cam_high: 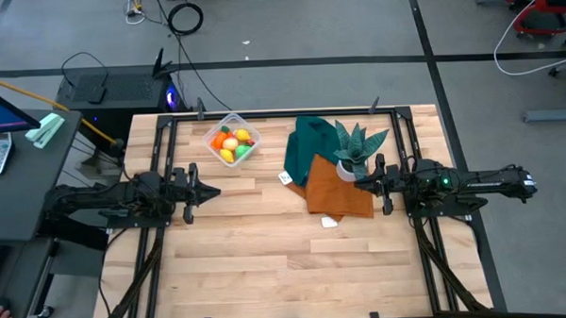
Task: Pick and placing Produce into tupperware
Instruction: Return to Home Position
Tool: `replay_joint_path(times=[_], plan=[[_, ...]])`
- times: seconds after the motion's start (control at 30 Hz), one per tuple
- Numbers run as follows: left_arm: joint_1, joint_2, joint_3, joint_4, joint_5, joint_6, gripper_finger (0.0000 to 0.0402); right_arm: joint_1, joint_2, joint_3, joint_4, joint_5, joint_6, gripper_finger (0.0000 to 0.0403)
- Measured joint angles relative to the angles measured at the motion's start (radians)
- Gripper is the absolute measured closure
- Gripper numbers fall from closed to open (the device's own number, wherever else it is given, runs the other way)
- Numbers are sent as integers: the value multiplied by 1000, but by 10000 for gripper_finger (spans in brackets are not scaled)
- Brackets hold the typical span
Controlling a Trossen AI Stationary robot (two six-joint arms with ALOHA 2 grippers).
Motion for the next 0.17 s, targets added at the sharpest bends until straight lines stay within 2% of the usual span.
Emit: replay_joint_path(times=[0.17], plan=[[0, 0, 0, 0, 0, 0, 368, 0, 0, 0, 0, 0, 0, 403]])
